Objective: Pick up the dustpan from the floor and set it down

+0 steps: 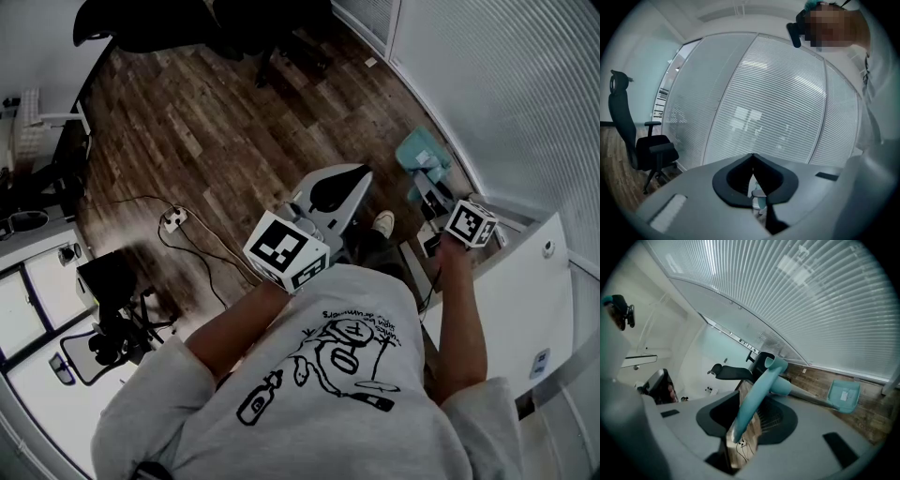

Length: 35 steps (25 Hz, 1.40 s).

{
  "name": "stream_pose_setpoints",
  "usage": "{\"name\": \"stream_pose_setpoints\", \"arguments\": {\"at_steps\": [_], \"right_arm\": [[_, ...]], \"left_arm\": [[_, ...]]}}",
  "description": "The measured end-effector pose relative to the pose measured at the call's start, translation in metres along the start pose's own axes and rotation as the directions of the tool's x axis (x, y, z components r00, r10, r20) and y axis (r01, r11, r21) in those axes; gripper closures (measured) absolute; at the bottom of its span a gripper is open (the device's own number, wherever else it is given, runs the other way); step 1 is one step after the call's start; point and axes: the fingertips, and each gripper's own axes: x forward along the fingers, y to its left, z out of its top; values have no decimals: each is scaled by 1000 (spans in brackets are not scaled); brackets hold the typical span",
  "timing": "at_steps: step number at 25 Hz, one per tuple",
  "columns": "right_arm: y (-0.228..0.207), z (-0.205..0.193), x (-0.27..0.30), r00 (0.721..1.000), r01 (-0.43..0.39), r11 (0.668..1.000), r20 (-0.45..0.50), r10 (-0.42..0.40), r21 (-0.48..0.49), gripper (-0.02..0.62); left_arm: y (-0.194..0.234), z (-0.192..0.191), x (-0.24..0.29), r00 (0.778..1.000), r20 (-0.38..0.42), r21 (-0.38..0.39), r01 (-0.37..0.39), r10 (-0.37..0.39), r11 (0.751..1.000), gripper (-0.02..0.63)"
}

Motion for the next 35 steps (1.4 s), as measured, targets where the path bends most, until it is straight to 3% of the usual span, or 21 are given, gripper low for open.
{"name": "stream_pose_setpoints", "arguments": {"at_steps": [35], "right_arm": [[-99, -39, 34, 999, 45, 996, -1, -45, 74, 491]], "left_arm": [[9, -57, 0, 997, -78, -54, -23, 19, 998, 604]]}}
